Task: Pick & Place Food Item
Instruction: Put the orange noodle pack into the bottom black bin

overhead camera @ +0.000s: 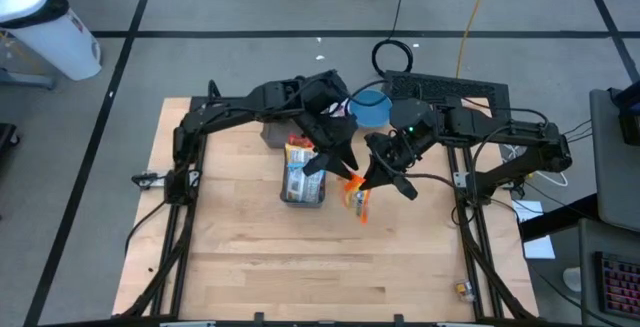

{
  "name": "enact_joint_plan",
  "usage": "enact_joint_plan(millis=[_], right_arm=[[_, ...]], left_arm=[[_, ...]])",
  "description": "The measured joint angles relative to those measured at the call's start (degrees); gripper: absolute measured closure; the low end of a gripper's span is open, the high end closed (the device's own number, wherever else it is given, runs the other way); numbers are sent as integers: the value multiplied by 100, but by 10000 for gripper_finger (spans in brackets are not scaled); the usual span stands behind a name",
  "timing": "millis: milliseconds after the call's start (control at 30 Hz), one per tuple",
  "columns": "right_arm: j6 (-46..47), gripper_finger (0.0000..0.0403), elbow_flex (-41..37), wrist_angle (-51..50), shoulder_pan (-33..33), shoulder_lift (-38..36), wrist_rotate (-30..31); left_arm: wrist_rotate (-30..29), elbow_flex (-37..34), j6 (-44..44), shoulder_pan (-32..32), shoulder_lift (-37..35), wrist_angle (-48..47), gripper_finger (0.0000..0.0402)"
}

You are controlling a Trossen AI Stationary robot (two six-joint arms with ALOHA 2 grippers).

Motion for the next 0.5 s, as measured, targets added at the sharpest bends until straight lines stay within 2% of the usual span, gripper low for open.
enact_joint_plan(millis=[300,500], right_arm=[[-12,403,-2,92,-15,0,-1],[1,403,-2,164,-13,0,-5]], left_arm=[[6,0,-67,-83,40,-11,238],[16,0,-25,-144,35,-27,291]])
